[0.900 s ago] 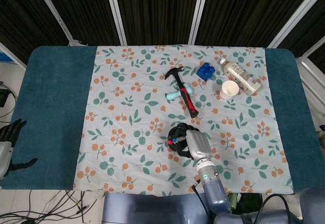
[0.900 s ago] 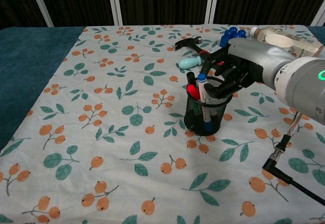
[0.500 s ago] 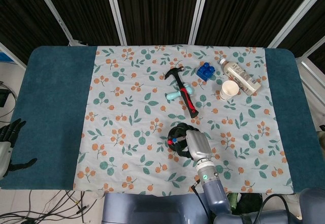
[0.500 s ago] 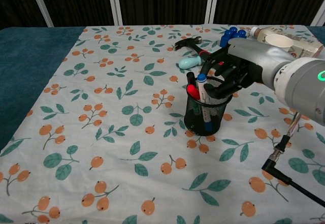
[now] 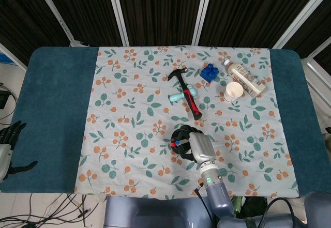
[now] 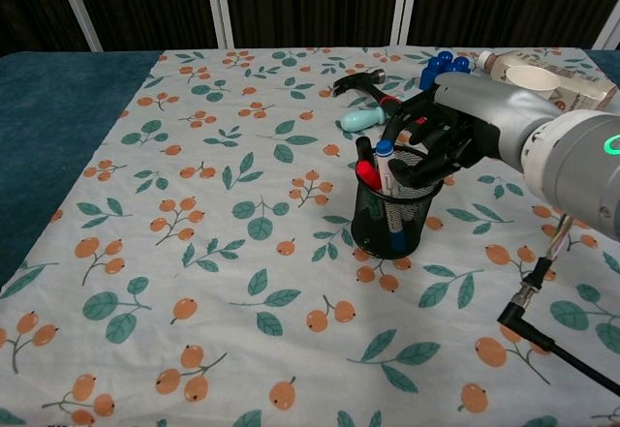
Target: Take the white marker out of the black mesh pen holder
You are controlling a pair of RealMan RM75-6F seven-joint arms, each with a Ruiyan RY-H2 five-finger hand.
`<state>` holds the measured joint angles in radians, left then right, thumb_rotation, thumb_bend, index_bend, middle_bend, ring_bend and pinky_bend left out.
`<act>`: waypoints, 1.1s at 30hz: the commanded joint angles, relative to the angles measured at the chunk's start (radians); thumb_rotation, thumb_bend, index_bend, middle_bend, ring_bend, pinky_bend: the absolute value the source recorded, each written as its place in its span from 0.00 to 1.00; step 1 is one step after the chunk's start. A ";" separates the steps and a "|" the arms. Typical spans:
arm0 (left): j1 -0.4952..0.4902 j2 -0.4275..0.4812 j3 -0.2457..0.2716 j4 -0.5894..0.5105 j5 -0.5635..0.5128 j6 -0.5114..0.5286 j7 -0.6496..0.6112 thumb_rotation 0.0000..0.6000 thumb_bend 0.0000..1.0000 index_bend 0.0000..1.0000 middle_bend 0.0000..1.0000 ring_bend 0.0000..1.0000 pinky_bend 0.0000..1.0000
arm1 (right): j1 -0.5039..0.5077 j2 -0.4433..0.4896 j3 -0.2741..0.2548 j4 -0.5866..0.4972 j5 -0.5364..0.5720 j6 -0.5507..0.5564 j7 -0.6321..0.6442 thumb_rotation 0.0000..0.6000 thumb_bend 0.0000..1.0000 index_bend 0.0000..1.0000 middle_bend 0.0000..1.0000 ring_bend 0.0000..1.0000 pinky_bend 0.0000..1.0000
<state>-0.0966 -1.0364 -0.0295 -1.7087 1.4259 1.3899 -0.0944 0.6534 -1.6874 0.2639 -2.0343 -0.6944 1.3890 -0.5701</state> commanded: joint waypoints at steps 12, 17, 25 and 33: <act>0.000 0.000 -0.001 0.000 0.000 0.001 0.001 1.00 0.00 0.00 0.00 0.00 0.00 | -0.002 0.000 0.004 -0.003 -0.002 0.000 0.001 1.00 0.58 0.56 0.23 0.22 0.24; 0.000 0.000 -0.001 0.001 -0.002 0.000 0.001 1.00 0.00 0.00 0.00 0.00 0.00 | 0.002 0.018 0.027 -0.035 -0.013 0.010 -0.004 1.00 0.58 0.56 0.23 0.22 0.24; 0.001 -0.001 0.000 0.001 0.003 0.003 0.003 1.00 0.00 0.00 0.00 0.00 0.00 | 0.010 0.128 0.130 -0.161 -0.047 0.056 -0.027 1.00 0.58 0.56 0.23 0.22 0.24; 0.001 -0.001 0.002 0.001 0.009 0.006 0.004 1.00 0.00 0.00 0.00 0.00 0.00 | -0.046 0.324 0.207 -0.239 -0.028 0.065 0.013 1.00 0.58 0.56 0.23 0.22 0.24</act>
<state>-0.0951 -1.0374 -0.0277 -1.7073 1.4354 1.3963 -0.0900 0.6373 -1.4289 0.4516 -2.2466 -0.7293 1.4554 -0.5796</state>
